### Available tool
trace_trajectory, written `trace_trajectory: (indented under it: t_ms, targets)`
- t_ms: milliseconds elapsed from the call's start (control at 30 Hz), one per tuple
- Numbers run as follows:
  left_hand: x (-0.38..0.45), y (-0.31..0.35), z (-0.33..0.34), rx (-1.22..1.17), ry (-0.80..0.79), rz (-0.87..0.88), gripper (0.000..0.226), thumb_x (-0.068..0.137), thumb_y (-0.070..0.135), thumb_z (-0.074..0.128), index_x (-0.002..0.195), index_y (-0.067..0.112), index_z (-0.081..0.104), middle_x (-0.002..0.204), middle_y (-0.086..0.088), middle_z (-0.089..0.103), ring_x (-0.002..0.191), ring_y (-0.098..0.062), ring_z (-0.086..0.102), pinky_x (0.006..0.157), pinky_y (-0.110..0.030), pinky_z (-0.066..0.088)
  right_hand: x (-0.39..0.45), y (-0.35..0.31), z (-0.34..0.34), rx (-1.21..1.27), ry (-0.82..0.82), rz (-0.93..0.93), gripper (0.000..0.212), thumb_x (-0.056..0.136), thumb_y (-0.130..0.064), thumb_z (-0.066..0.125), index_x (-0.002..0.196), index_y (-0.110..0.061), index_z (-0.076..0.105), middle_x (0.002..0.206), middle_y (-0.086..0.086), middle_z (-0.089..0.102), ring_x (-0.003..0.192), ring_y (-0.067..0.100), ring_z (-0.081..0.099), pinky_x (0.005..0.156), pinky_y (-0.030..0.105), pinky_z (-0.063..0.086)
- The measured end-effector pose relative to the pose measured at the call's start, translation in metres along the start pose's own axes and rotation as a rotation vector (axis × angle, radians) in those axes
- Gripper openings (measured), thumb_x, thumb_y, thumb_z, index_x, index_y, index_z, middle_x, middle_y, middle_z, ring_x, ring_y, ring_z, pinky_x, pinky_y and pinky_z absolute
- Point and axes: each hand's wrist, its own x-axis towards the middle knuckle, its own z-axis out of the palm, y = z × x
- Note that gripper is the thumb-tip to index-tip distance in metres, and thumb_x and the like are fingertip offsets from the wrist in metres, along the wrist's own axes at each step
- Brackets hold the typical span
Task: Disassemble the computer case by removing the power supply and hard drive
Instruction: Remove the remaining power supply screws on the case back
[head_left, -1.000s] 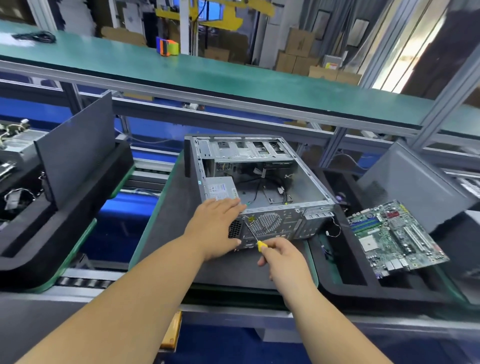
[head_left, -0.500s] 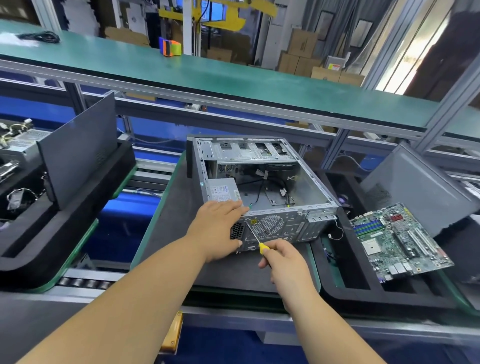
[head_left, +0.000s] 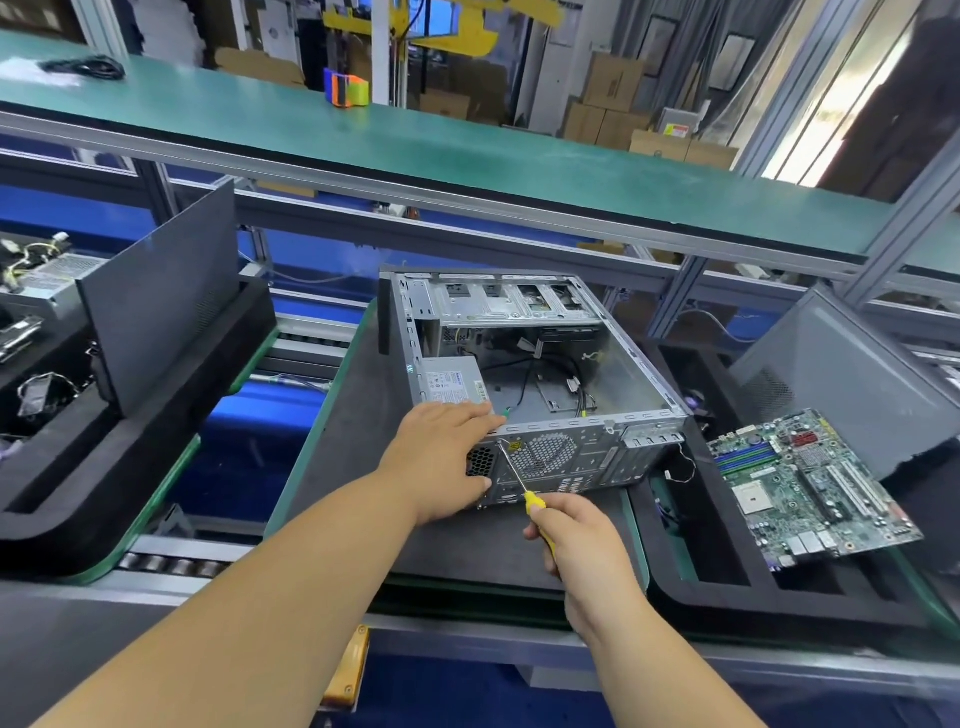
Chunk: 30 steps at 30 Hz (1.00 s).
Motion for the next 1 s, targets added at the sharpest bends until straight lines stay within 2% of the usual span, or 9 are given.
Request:
trace_trajectory:
  t_ms: [100,167,267,333,400,467,533,667,1000]
  targets:
    - [0.003,0.000,-0.005,-0.043,-0.011,-0.003,0.069,0.086,0.043,0.064,0.149,0.039,0.035,0.157,0.016,0.029,0.144,-0.011,0.024,0.119,-0.031,0.010,-0.003,-0.004,0.006,0.280,-0.129,0.268,0.030,0.100,-0.025,0.051,0.093,-0.002,0.069,0.064,0.008,0.060,0.042,0.013,0.034,0.048,0.025,0.030]
    - [0.009,-0.001,-0.010,-0.088,-0.015,-0.006,0.060,0.088,0.038,0.063,0.145,0.037,0.043,0.151,0.014,0.039,0.140,-0.013,0.031,0.115,-0.028,0.018,-0.003,-0.007,0.005,0.340,-0.188,0.346,0.040,0.102,-0.029,0.045,0.092,0.000,0.070,0.062,0.007,0.057,0.043,0.013,0.037,0.047,0.024,0.032]
    - [0.020,-0.004,-0.017,-0.153,-0.012,-0.020,0.040,0.094,0.032,0.056,0.133,0.034,0.057,0.136,0.011,0.053,0.130,-0.015,0.039,0.104,-0.030,0.033,-0.001,-0.009,0.004,0.352,-0.199,0.391,0.037,0.103,-0.030,0.048,0.092,-0.002,0.070,0.062,0.004,0.056,0.047,0.013,0.046,0.046,0.023,0.040]
    - [0.025,-0.004,-0.017,-0.199,-0.001,-0.023,0.029,0.095,0.031,0.054,0.123,0.034,0.063,0.124,0.010,0.055,0.123,-0.016,0.041,0.099,-0.030,0.035,-0.002,-0.010,0.006,0.395,-0.205,0.443,0.036,0.102,-0.032,0.050,0.093,-0.003,0.069,0.062,0.003,0.056,0.048,0.013,0.050,0.042,0.022,0.043]
    - [0.025,-0.004,-0.013,-0.167,0.036,-0.007,0.024,0.094,0.034,0.054,0.117,0.035,0.064,0.120,0.010,0.052,0.119,-0.016,0.041,0.101,-0.031,0.032,-0.002,-0.011,0.009,0.460,-0.223,0.492,0.035,0.102,-0.033,0.051,0.091,-0.004,0.068,0.060,0.002,0.054,0.043,0.011,0.045,0.036,0.019,0.036]
    - [0.024,-0.005,-0.007,-0.124,0.077,0.010,0.024,0.094,0.038,0.053,0.116,0.036,0.062,0.127,0.010,0.048,0.125,-0.016,0.038,0.106,-0.032,0.026,-0.002,-0.010,0.010,0.506,-0.227,0.516,0.034,0.101,-0.032,0.051,0.090,-0.004,0.066,0.060,0.001,0.052,0.038,0.008,0.037,0.034,0.018,0.029]
    - [0.023,-0.006,-0.004,-0.122,0.082,0.014,0.024,0.094,0.040,0.052,0.116,0.037,0.059,0.146,0.009,0.038,0.138,-0.016,0.028,0.113,-0.035,0.018,-0.001,-0.011,0.011,0.514,-0.218,0.518,0.034,0.102,-0.032,0.051,0.089,-0.004,0.066,0.059,0.001,0.051,0.037,0.008,0.034,0.034,0.018,0.027]
    - [0.026,-0.006,-0.003,0.000,-0.039,0.042,0.036,0.100,0.048,0.039,0.134,0.040,0.048,0.163,0.007,0.018,0.149,-0.013,0.013,0.120,-0.036,0.001,-0.002,-0.012,0.011,0.491,-0.188,0.492,0.033,0.102,-0.030,0.052,0.090,-0.002,0.065,0.057,0.001,0.051,0.035,0.007,0.033,0.033,0.018,0.026]
    - [0.023,-0.003,-0.003,0.099,-0.146,0.025,0.043,0.102,0.048,0.034,0.144,0.040,0.038,0.165,0.008,0.010,0.151,-0.014,0.009,0.119,-0.039,0.005,-0.010,-0.013,0.019,0.371,-0.114,0.394,0.034,0.104,-0.030,0.048,0.082,-0.006,0.060,0.055,-0.002,0.046,0.033,0.005,0.029,0.031,0.017,0.023]
